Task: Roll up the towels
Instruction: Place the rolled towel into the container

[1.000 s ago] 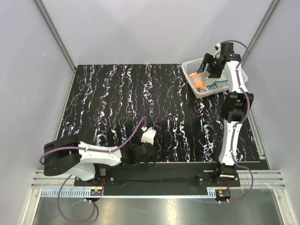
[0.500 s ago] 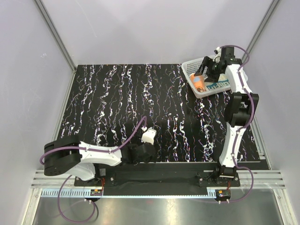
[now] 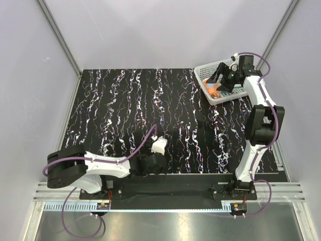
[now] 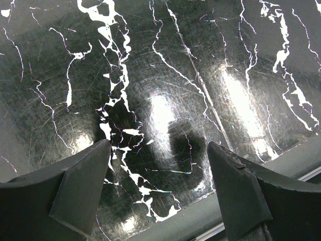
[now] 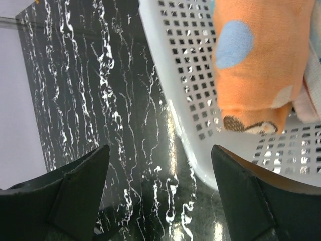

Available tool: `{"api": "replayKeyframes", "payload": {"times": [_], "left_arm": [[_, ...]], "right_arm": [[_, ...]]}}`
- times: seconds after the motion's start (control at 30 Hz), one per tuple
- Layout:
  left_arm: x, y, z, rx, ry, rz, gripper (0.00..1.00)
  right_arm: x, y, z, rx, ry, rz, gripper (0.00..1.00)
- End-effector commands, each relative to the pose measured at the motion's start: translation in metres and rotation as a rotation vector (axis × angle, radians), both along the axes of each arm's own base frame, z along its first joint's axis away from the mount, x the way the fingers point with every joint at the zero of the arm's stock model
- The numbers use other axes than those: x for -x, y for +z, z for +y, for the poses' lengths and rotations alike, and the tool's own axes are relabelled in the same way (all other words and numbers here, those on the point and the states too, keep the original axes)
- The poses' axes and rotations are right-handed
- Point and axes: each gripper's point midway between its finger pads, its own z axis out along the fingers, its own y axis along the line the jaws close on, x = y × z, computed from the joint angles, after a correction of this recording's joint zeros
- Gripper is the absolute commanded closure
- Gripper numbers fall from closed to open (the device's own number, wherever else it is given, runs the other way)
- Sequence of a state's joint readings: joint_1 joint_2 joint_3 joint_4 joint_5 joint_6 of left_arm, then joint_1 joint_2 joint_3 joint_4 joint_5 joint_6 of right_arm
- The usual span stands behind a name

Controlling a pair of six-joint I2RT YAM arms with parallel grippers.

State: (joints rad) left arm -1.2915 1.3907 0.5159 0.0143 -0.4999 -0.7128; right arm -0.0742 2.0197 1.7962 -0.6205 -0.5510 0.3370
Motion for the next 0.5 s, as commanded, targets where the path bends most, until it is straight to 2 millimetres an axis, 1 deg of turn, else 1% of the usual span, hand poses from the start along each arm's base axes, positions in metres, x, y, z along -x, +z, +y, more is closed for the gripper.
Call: {"api": "replayKeyframes", "payload": {"times": [0.0, 0.13, 0.17, 0.23, 0.27, 0.33, 0.37, 0.43, 0.47], "left_arm": [[-0.007, 0.014, -0.016, 0.059, 0.011, -0.021, 0.17], [-0.007, 0.015, -0.015, 0.058, 0.015, -0.021, 0.17], [-0.008, 0.015, -0.015, 0.058, 0.020, -0.024, 0.17], [-0.008, 0.014, -0.014, 0.057, 0.022, -0.023, 0.17], [-0.008, 0.015, -0.014, 0.060, 0.025, -0.023, 0.18], [-0.008, 0.016, -0.013, 0.060, 0.029, -0.025, 0.18], [-0.008, 0.016, -0.012, 0.060, 0.029, -0.026, 0.18], [-0.008, 0.016, -0.011, 0.058, 0.035, -0.028, 0.18], [-0.008, 0.018, -0.011, 0.058, 0.039, -0.030, 0.18]], "right_arm": [[0.007, 0.050, 0.012, -0.029, 0.025, -0.136, 0.11], [0.021, 0.052, 0.014, -0.031, 0.029, -0.138, 0.11], [0.024, 0.057, 0.014, -0.031, 0.031, -0.150, 0.11], [0.030, 0.051, 0.015, -0.033, 0.037, -0.139, 0.11], [0.034, 0.051, 0.017, -0.036, 0.043, -0.136, 0.11], [0.036, 0.051, 0.016, -0.031, 0.037, -0.146, 0.12], [0.040, 0.055, 0.017, -0.033, 0.036, -0.155, 0.13], [0.043, 0.060, 0.018, -0.042, 0.033, -0.171, 0.12], [0.047, 0.064, 0.019, -0.042, 0.032, -0.183, 0.12]]}}
